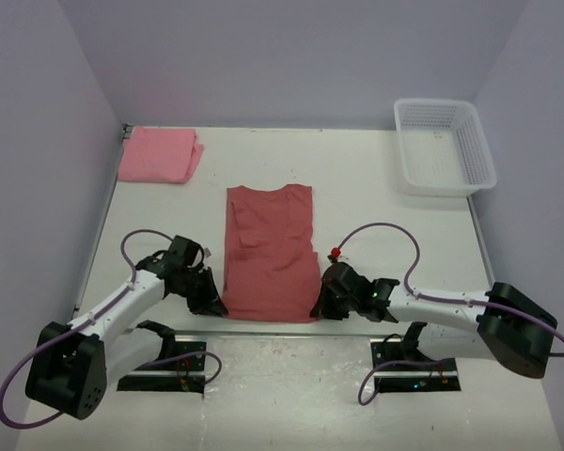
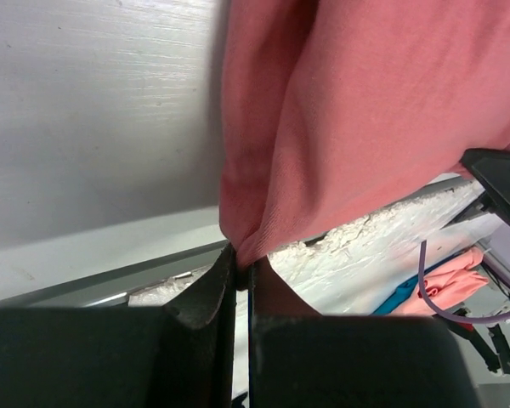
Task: Fold and stack the t-shirts
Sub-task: Grab one side of the 2/3 rectangular tshirt with both arms, then fold the long partially folded tshirt into a neat square
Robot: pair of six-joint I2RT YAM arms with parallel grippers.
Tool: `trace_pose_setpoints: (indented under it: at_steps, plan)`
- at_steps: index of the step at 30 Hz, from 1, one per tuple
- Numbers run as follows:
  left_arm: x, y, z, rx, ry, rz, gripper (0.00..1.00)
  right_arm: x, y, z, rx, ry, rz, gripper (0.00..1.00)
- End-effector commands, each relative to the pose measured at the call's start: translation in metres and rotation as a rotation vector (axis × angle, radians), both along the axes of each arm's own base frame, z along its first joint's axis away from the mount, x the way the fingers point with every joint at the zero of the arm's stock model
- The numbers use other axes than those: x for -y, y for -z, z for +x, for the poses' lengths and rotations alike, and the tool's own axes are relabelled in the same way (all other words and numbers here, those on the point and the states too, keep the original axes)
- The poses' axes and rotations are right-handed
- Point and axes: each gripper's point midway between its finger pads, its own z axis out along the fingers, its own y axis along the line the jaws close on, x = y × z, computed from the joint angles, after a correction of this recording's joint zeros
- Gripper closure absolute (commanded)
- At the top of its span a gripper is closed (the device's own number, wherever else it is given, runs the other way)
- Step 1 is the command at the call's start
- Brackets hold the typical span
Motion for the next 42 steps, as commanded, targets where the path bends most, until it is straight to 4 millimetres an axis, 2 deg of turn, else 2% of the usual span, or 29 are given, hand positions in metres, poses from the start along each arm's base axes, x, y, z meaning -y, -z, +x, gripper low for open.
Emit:
trace_pose_setpoints:
  at_steps: [1, 4, 10, 11, 13, 14, 16, 18, 19, 20, 22, 23, 24, 25, 27, 28, 29, 30, 31, 32, 33, 34, 35, 36, 37, 38, 39, 40, 42]
  plan:
    - [-0.005, -0.019, 0.016, 0.108, 0.013, 0.034, 1.0, 0.022, 0.006, -0.004, 0.017, -0.016, -0.131, 1.0]
    - [-0.002, -0.043, 0.031, 0.208, 0.014, 0.013, 1.0, 0.017, -0.005, -0.004, 0.035, -0.035, -0.148, 1.0]
    - [0.0, -0.082, 0.063, 0.376, 0.034, 0.028, 1.0, 0.003, -0.054, 0.015, 0.146, -0.059, -0.174, 1.0]
    - [0.003, -0.094, 0.074, 0.411, 0.034, 0.023, 1.0, -0.007, -0.073, 0.026, 0.182, -0.059, -0.154, 1.0]
    - [0.006, -0.099, 0.093, 0.433, 0.033, 0.033, 1.0, -0.003, -0.076, 0.049, 0.202, -0.063, -0.213, 1.0]
    - [0.011, -0.111, 0.105, 0.463, 0.032, 0.021, 1.0, -0.011, -0.093, 0.065, 0.234, -0.054, -0.199, 1.0]
    - [0.019, -0.114, 0.125, 0.456, 0.028, 0.014, 1.0, -0.009, -0.098, 0.092, 0.249, -0.052, -0.231, 1.0]
    - [0.029, -0.131, 0.149, 0.509, 0.018, -0.016, 1.0, -0.014, -0.122, 0.124, 0.283, -0.031, -0.204, 1.0]
    - [0.033, -0.139, 0.169, 0.531, 0.004, -0.007, 1.0, -0.023, -0.129, 0.142, 0.292, -0.052, -0.21, 1.0]
    - [0.035, -0.141, 0.179, 0.536, 0.002, -0.002, 1.0, -0.017, -0.131, 0.16, 0.291, -0.028, -0.227, 1.0]
    - [0.041, -0.145, 0.212, 0.534, -0.001, 0.027, 1.0, -0.015, -0.118, 0.182, 0.251, -0.048, -0.282, 1.0]
    - [0.043, -0.144, 0.227, 0.546, 0.002, 0.033, 1.0, -0.017, -0.132, 0.204, 0.267, -0.034, -0.246, 1.0]
    - [0.041, -0.121, 0.246, 0.492, -0.003, 0.08, 1.0, -0.02, -0.132, 0.216, 0.261, -0.037, -0.232, 1.0]
    - [0.037, -0.133, 0.272, 0.527, -0.03, 0.087, 1.0, -0.027, -0.13, 0.236, 0.266, -0.051, -0.229, 1.0]
    - [0.026, -0.11, 0.322, 0.488, -0.066, 0.121, 1.0, -0.027, -0.124, 0.281, 0.236, -0.048, -0.218, 1.0]
    - [0.024, -0.106, 0.339, 0.496, -0.073, 0.117, 1.0, -0.033, -0.142, 0.286, 0.27, -0.067, -0.19, 1.0]
    - [0.023, -0.071, 0.359, 0.463, -0.059, 0.138, 1.0, -0.03, -0.113, 0.3, 0.194, -0.081, -0.201, 1.0]
    - [0.017, -0.057, 0.369, 0.419, -0.067, 0.159, 1.0, -0.03, -0.106, 0.312, 0.18, -0.094, -0.201, 1.0]
    - [0.014, -0.082, 0.404, 0.486, -0.088, 0.114, 1.0, -0.037, -0.126, 0.338, 0.237, -0.093, -0.163, 1.0]
    - [0.013, -0.077, 0.416, 0.493, -0.093, 0.115, 1.0, -0.029, -0.1, 0.352, 0.183, -0.088, -0.184, 0.92]
    - [0.007, -0.069, 0.443, 0.553, -0.119, 0.152, 0.95, -0.025, -0.102, 0.367, 0.201, -0.078, -0.183, 0.82]
    - [0.002, -0.067, 0.455, 0.569, -0.126, 0.155, 0.94, -0.021, -0.125, 0.392, 0.269, -0.057, -0.15, 0.77]
    - [-0.001, -0.064, 0.463, 0.584, -0.128, 0.165, 0.93, -0.02, -0.131, 0.404, 0.304, -0.051, -0.134, 0.66]
    - [-0.004, -0.062, 0.479, 0.648, -0.117, 0.191, 0.8, -0.016, -0.13, 0.414, 0.32, -0.038, -0.141, 0.41]
    - [-0.008, -0.062, 0.482, 0.662, -0.117, 0.203, 0.73, -0.016, -0.148, 0.422, 0.363, -0.032, -0.123, 0.31]
    - [-0.009, -0.085, 0.485, 0.727, -0.111, 0.196, 0.52, -0.016, -0.157, 0.428, 0.403, -0.024, -0.111, 0.18]
    - [-0.008, -0.108, 0.498, 0.847, -0.122, 0.184, 0.43, -0.015, -0.181, 0.427, 0.461, -0.027, -0.096, 0.04]
    - [-0.007, -0.097, 0.487, 0.847, -0.097, 0.203, 0.35, -0.016, -0.178, 0.42, 0.454, -0.044, -0.093, 0.01]
    - [-0.006, -0.142, 0.484, 0.979, -0.052, 0.268, 0.26, -0.011, -0.197, 0.414, 0.503, -0.043, -0.114, 0.01]
